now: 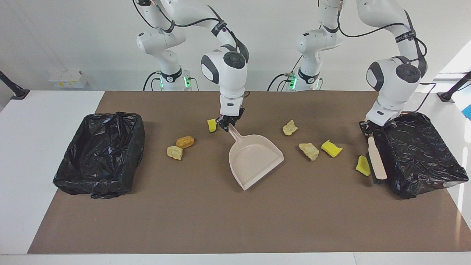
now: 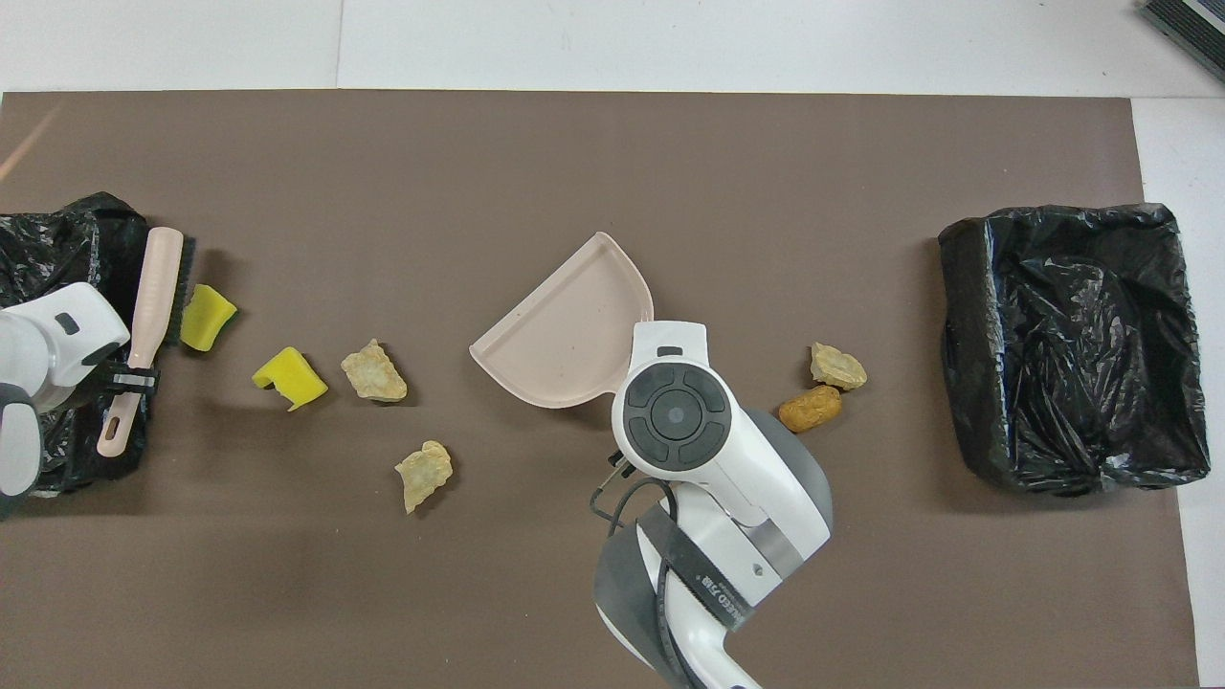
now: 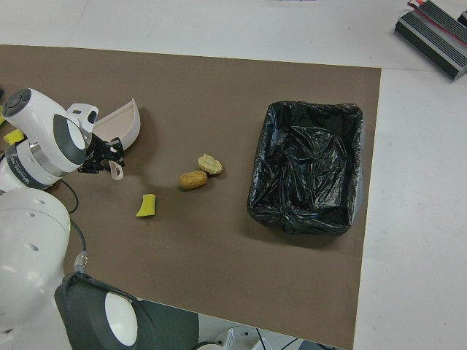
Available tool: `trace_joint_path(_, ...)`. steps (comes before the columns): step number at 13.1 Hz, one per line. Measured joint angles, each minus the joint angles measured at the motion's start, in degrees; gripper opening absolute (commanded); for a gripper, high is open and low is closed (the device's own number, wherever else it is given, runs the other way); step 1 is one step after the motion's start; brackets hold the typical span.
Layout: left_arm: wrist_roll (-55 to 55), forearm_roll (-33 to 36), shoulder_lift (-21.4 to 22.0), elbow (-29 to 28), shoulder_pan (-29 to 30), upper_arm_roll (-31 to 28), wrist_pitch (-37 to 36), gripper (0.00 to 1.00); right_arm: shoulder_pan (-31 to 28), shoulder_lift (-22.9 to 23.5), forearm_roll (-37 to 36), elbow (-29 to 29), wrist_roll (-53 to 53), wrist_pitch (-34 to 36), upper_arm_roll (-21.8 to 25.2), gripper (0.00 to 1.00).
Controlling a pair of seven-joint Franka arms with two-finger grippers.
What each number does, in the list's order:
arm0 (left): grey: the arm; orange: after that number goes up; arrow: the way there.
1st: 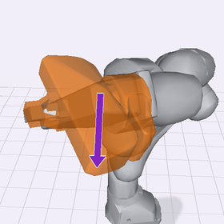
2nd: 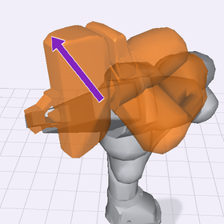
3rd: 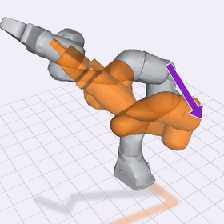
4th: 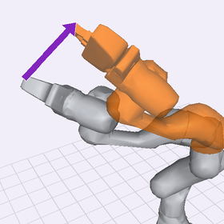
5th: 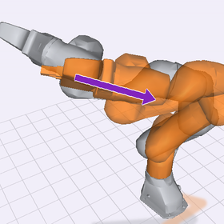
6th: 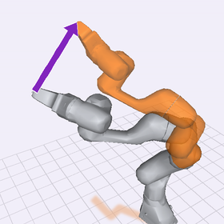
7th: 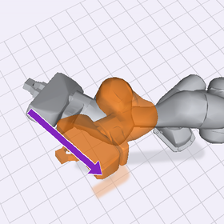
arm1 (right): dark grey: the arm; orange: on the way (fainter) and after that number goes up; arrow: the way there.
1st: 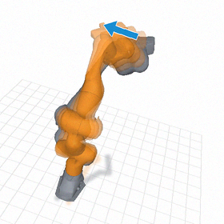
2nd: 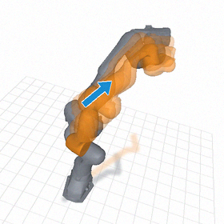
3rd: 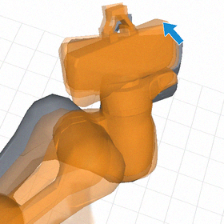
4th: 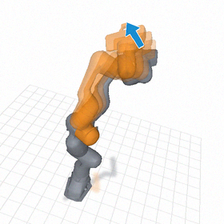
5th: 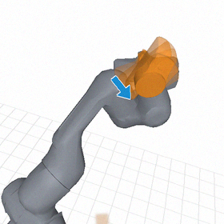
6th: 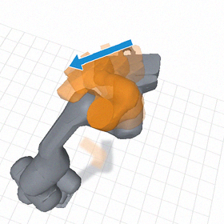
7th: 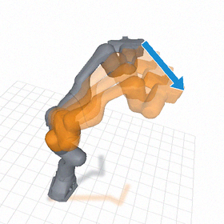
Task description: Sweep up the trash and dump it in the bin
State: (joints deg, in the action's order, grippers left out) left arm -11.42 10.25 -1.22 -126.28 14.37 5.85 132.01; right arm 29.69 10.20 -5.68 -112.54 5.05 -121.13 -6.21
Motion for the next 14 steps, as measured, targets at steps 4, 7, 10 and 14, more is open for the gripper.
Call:
trace_joint_path(4, -0.63, 0.00, -4.07, 3.59, 0.42, 0.56, 0.32, 0.00, -0.70, -1.59, -0.14, -4.61, 13.20, -3.64, 0.09, 0.00)
trace_joint_path(7, -1.43, 0.00, -4.63, 3.21, -0.28, 1.29, -3.07, 0.00, -0.91, -2.47, -0.43, -5.98, 20.57, -4.09, 0.09, 0.00)
trace_joint_path(10, -0.89, -0.14, -4.31, 3.34, -6.30, 1.75, -5.94, 0.00, -2.03, -2.53, -0.46, -6.11, 28.61, -4.16, 0.10, 0.00)
trace_joint_path(14, -0.12, -3.43, -2.74, 3.17, -13.04, 1.97, -12.97, 0.00, -2.26, -2.54, -0.51, -6.19, 34.68, -4.16, 0.01, 0.00)
